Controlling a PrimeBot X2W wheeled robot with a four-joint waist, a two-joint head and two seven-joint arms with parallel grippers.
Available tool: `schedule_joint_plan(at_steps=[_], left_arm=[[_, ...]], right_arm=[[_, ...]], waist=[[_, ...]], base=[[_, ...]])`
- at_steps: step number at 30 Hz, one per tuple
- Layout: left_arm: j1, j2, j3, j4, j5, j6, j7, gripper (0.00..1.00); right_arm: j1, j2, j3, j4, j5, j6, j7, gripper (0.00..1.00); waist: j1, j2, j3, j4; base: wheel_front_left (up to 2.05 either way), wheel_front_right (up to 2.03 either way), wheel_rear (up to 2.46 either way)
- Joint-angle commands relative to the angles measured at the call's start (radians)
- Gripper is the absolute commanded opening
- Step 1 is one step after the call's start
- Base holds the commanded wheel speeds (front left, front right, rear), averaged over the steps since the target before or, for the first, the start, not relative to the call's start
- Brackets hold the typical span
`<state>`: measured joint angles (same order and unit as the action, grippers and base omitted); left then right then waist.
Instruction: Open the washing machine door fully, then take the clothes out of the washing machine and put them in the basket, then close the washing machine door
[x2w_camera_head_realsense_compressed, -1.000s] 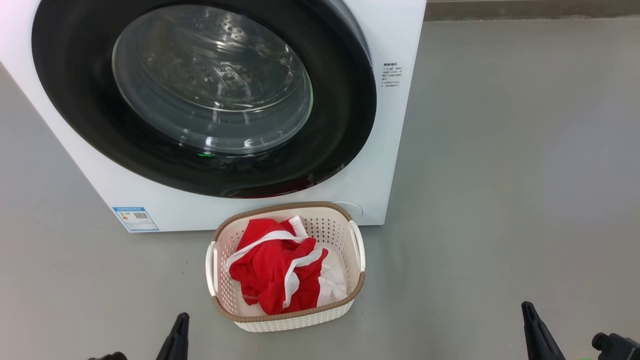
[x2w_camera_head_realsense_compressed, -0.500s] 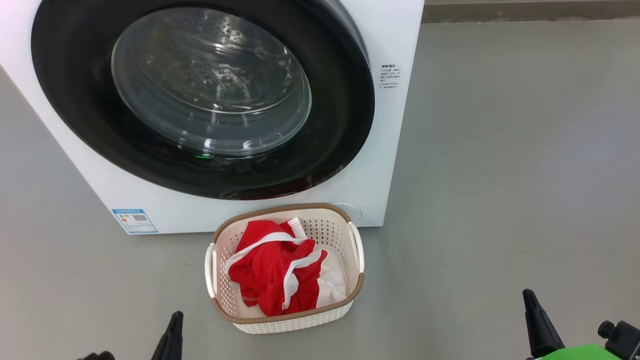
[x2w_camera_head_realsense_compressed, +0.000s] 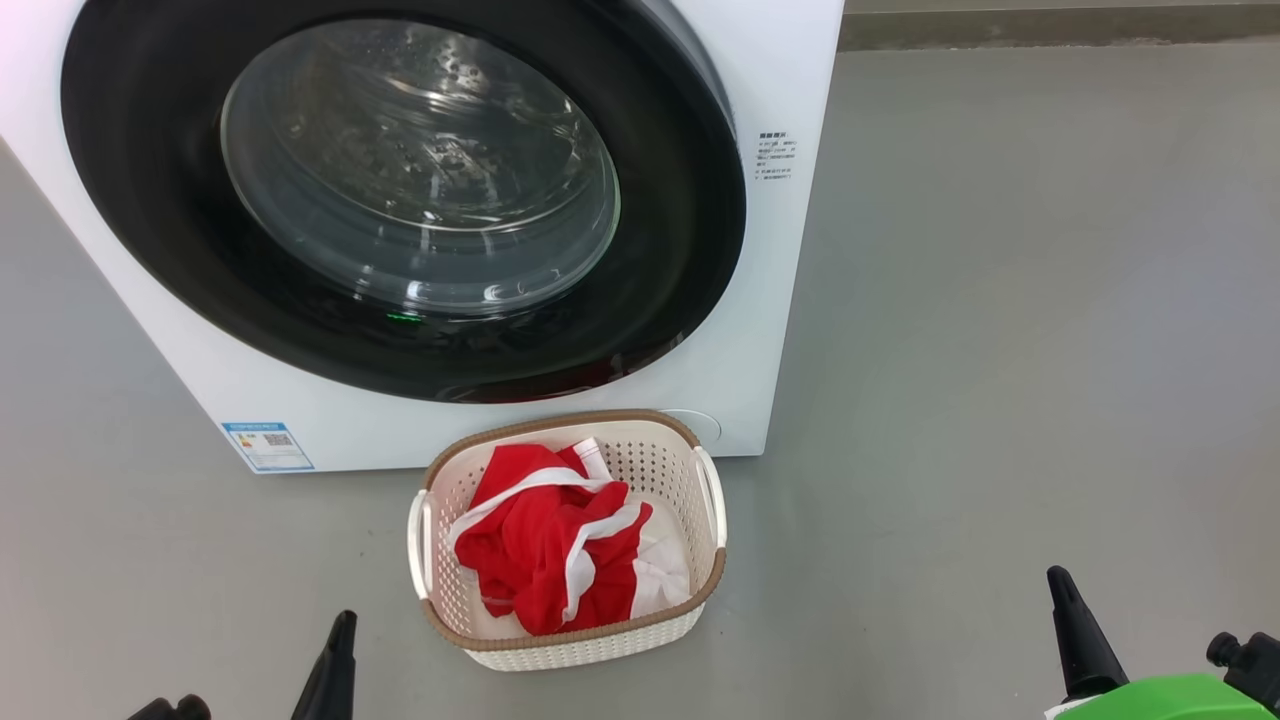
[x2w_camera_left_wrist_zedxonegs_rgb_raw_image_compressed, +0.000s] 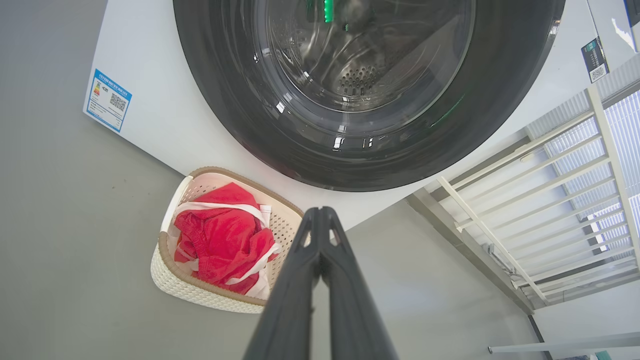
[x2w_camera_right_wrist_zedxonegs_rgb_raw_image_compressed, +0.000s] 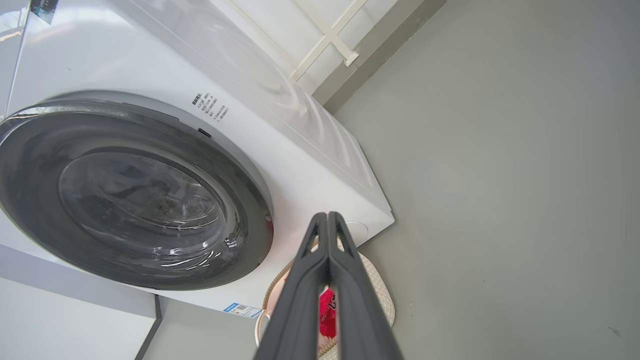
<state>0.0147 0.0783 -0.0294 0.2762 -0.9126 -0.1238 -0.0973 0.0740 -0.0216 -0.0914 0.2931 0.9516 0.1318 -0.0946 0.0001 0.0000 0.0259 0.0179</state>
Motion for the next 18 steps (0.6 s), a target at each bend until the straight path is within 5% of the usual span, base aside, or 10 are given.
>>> schedule_joint_plan(at_steps=[1, 18], left_arm=[[-0.041, 0.005, 0.026, -0.024, -0.031, -0.003, 0.006, 0.0], [-0.061, 0.0, 0.051, -0.026, -0.206, -0.004, 0.055, 0.0]], right_arm=[[-0.048, -0.016, 0.001, -0.028, 0.03, -0.001, 0.007, 0.0], [-0.082, -0.021, -0.003, -0.034, 0.193, -0.001, 0.057, 0.0]], waist=[[-0.0001, 0.0, 0.0, 0.0], [-0.0001, 0.0, -0.006, -0.005]], base=[[0.0, 0.0, 0.0], [0.0, 0.0, 0.0]])
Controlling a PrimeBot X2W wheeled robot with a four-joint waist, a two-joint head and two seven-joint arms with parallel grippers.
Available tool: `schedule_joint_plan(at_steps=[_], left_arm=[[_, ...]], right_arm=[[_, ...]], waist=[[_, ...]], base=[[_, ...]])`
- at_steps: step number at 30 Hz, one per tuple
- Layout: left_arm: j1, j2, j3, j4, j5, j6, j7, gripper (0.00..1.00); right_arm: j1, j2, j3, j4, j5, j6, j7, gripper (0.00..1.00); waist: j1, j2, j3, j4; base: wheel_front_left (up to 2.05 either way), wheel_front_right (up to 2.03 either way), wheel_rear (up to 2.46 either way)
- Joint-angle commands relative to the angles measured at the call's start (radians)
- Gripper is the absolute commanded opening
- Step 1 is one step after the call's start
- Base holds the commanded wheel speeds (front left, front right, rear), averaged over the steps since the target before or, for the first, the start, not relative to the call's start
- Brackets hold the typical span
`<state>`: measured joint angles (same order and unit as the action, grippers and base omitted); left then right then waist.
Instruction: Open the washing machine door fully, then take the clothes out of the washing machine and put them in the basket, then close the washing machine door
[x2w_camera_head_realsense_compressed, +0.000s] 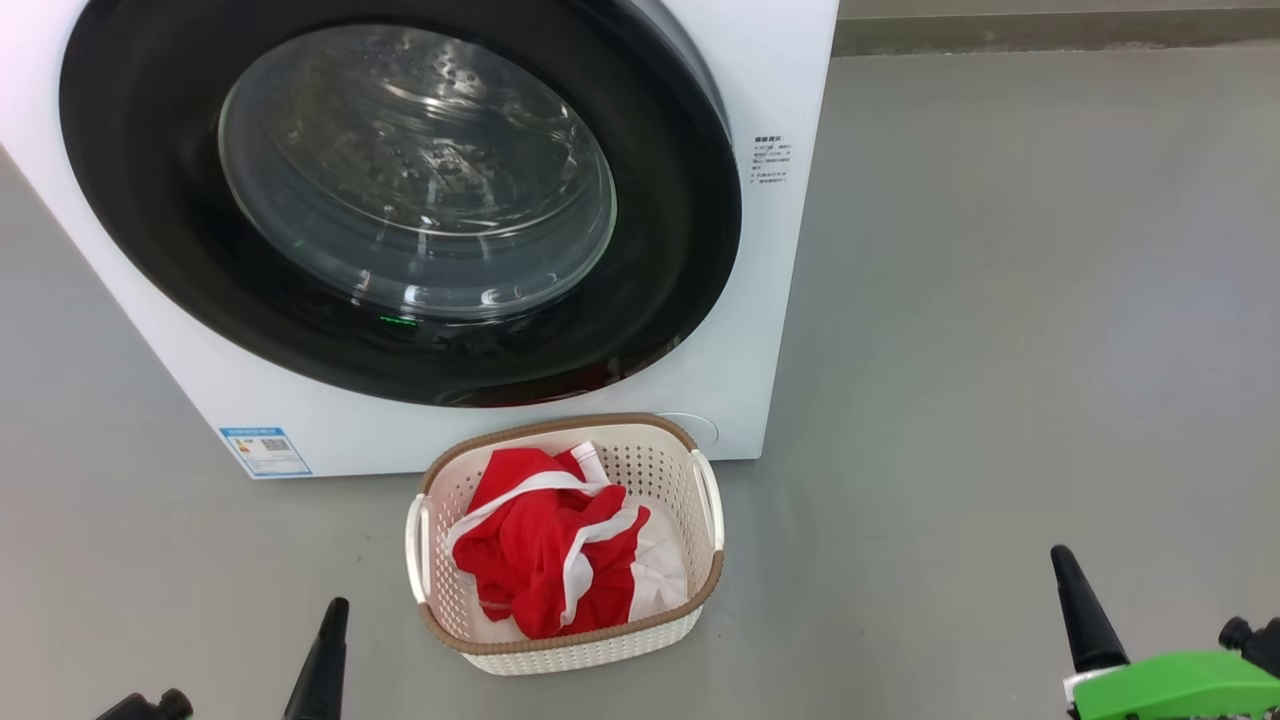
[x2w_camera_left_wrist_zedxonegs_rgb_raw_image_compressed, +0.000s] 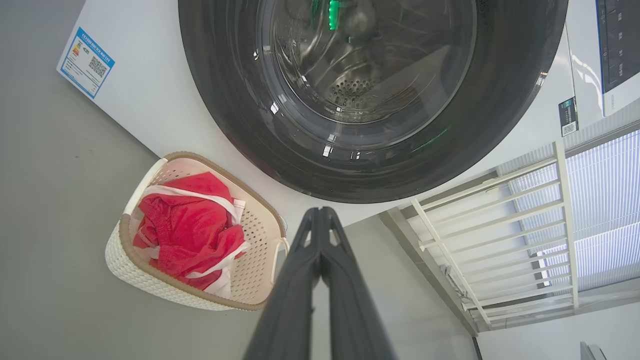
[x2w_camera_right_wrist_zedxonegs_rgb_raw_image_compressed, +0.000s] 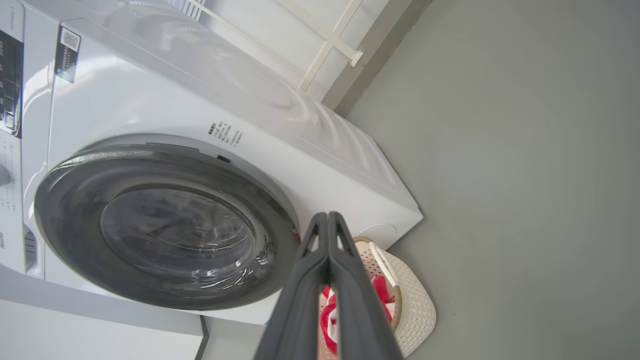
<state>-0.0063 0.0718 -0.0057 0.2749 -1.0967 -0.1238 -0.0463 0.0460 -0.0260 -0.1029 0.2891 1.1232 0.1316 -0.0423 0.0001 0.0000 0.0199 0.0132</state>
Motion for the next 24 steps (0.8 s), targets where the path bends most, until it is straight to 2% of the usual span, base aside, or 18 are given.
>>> schedule_joint_plan(at_steps=[1, 24], left_arm=[[-0.042, 0.007, 0.029, -0.025, -0.032, -0.004, 0.006, 0.0], [-0.07, -0.001, 0.064, -0.027, -0.267, -0.006, 0.073, 0.0]], right_arm=[[-0.056, -0.017, 0.008, -0.03, 0.031, -0.001, 0.008, 0.0], [-0.102, -0.023, 0.002, -0.037, 0.25, -0.001, 0.076, 0.0]], waist=[[-0.0001, 0.0, -0.001, 0.0], [-0.0001, 0.0, -0.008, -0.007]], base=[[0.0, 0.0, 0.0], [0.0, 0.0, 0.0]])
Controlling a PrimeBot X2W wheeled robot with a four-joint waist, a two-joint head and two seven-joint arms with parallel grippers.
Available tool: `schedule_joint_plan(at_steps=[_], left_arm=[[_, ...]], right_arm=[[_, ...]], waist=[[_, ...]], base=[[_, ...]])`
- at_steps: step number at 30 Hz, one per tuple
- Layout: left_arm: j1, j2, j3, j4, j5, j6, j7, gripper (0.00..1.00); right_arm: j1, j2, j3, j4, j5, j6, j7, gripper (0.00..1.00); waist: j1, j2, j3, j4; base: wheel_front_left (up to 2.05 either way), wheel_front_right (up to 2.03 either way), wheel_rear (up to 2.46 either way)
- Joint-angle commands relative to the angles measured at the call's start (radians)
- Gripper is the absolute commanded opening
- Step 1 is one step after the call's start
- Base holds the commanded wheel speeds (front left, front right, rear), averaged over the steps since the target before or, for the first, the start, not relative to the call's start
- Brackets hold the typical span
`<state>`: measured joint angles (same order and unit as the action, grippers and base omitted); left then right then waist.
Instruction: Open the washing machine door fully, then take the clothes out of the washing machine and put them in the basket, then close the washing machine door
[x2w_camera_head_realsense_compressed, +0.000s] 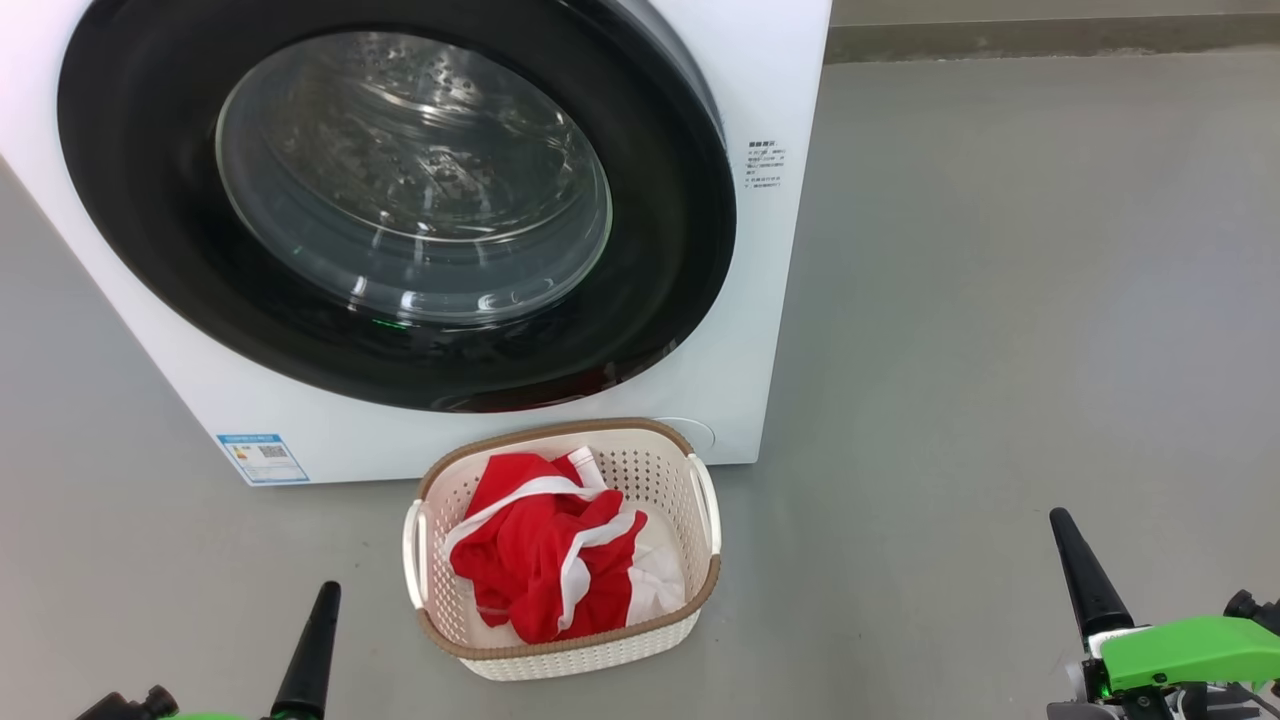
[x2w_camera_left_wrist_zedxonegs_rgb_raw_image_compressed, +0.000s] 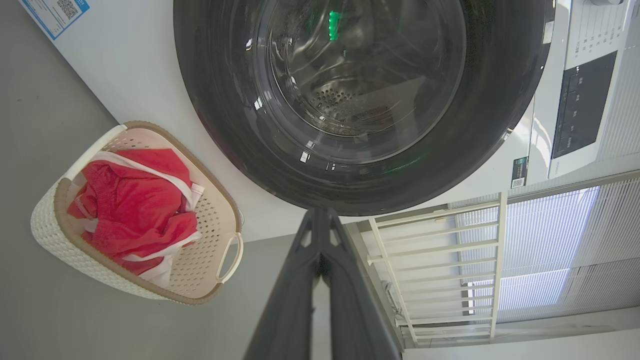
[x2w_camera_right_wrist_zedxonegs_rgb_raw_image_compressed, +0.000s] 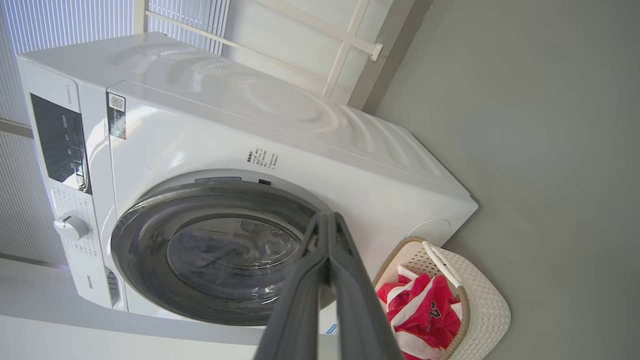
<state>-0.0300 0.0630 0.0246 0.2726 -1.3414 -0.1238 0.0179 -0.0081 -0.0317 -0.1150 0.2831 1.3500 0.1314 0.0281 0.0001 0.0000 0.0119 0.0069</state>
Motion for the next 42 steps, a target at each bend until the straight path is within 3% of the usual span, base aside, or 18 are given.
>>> schedule_joint_plan(at_steps=[1, 26, 42], left_arm=[[-0.047, 0.008, 0.035, -0.025, -0.033, -0.006, 0.012, 0.0], [-0.076, -0.001, 0.073, -0.028, -0.277, -0.007, 0.082, 0.0], [-0.077, -0.004, 0.077, -0.028, -0.277, -0.007, 0.085, 0.0]], right_arm=[[-0.05, -0.017, 0.014, -0.031, 0.032, -0.001, 0.009, 0.0], [-0.099, -0.023, 0.007, -0.039, 0.26, -0.001, 0.08, 0.0], [-0.099, -0.022, 0.005, -0.039, 0.262, -0.001, 0.082, 0.0]], waist=[[-0.0001, 0.0, -0.001, 0.0], [-0.0001, 0.0, -0.009, -0.007], [-0.0001, 0.0, -0.009, -0.007]], base=[[0.0, 0.0, 0.0], [0.0, 0.0, 0.0], [0.0, 0.0, 0.0]])
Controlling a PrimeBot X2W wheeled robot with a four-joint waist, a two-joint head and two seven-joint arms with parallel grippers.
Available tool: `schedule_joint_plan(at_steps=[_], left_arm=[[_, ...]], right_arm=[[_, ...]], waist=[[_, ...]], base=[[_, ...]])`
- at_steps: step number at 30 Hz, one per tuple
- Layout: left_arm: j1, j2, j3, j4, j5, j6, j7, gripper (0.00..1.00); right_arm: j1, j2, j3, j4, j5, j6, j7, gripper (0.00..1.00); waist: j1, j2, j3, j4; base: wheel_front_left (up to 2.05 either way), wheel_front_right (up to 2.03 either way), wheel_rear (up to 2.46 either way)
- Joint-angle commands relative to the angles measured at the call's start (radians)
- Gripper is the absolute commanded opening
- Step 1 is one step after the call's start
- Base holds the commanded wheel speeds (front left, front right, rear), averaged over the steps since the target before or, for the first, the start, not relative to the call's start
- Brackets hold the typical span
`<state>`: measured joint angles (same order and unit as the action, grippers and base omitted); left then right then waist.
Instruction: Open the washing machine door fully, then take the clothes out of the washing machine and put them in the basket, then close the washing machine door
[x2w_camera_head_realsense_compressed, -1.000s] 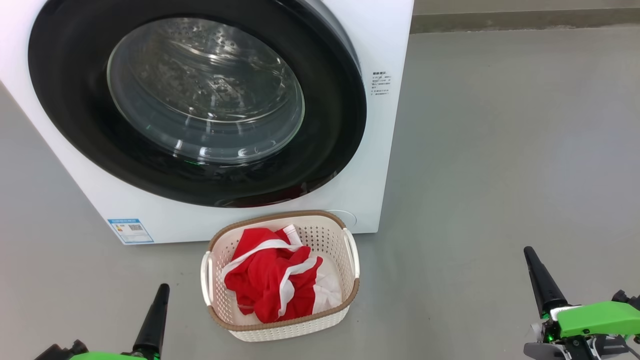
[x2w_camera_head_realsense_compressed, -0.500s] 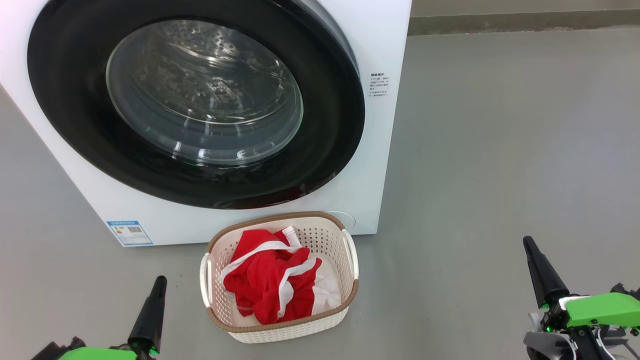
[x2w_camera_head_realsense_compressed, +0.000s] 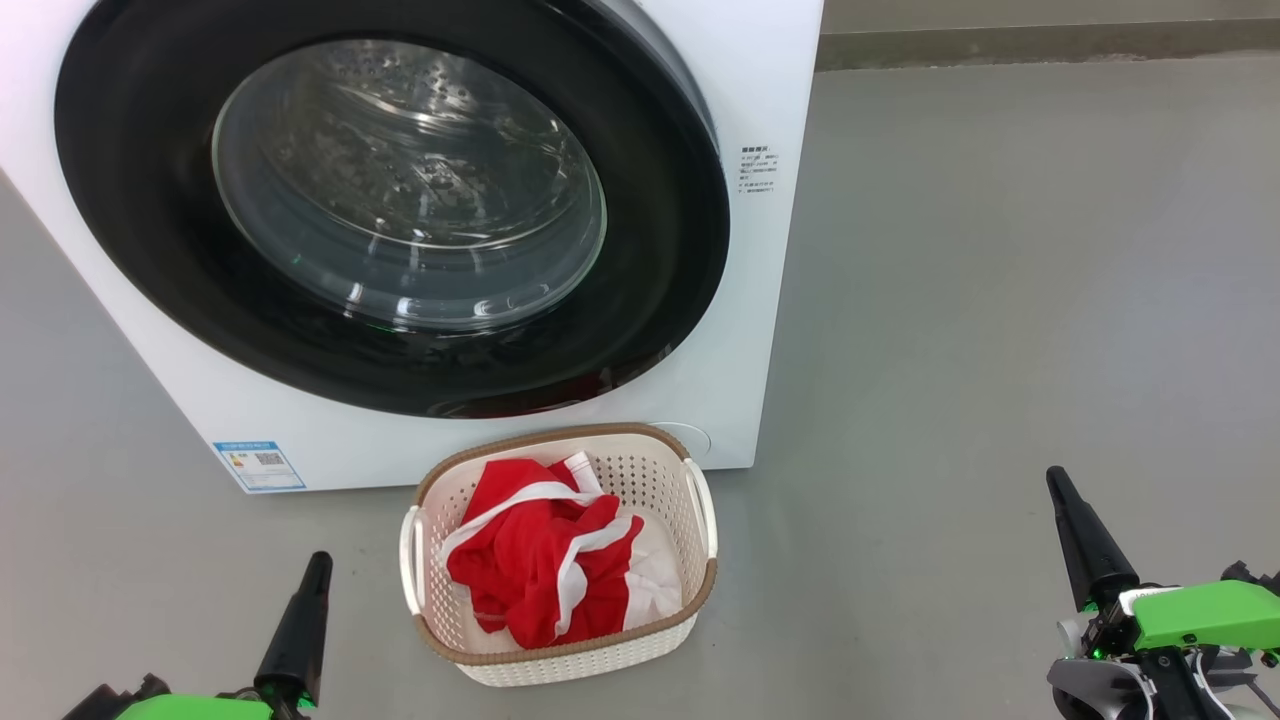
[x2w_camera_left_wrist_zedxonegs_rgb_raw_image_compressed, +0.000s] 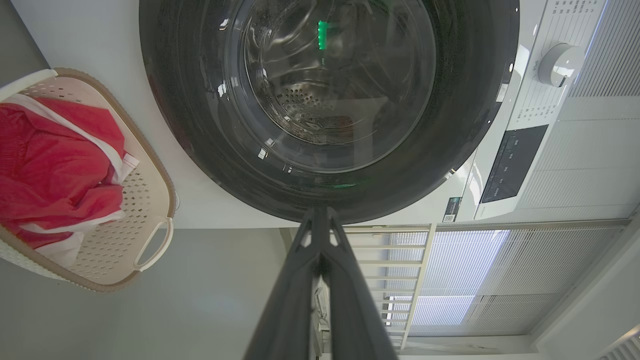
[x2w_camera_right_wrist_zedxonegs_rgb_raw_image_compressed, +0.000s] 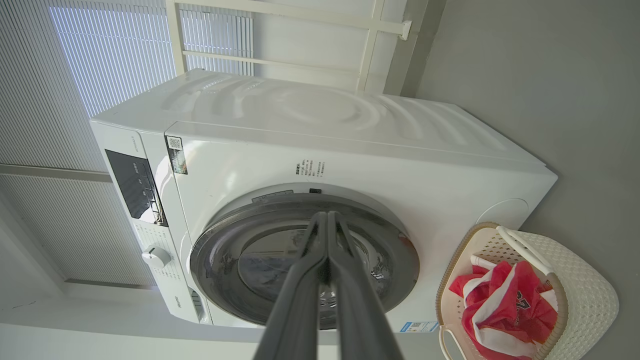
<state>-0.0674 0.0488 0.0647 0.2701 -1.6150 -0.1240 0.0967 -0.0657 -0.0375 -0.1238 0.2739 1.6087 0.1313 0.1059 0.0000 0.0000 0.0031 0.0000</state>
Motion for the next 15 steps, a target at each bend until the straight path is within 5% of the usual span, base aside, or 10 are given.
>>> schedule_joint_plan(at_steps=[1, 15], left_arm=[[-0.04, 0.01, 0.037, -0.025, -0.004, -0.007, 0.007, 0.0], [-0.04, 0.009, 0.039, -0.025, -0.002, -0.007, 0.009, 0.0]], right_arm=[[-0.042, -0.016, 0.014, -0.029, 0.003, -0.001, 0.004, 0.0], [-0.042, -0.015, 0.013, -0.029, 0.002, -0.001, 0.005, 0.0]], waist=[[0.0, 0.0, 0.0, 0.0], [0.0, 0.0, 0.0, 0.0]], base=[[0.0, 0.0, 0.0], [0.0, 0.0, 0.0]])
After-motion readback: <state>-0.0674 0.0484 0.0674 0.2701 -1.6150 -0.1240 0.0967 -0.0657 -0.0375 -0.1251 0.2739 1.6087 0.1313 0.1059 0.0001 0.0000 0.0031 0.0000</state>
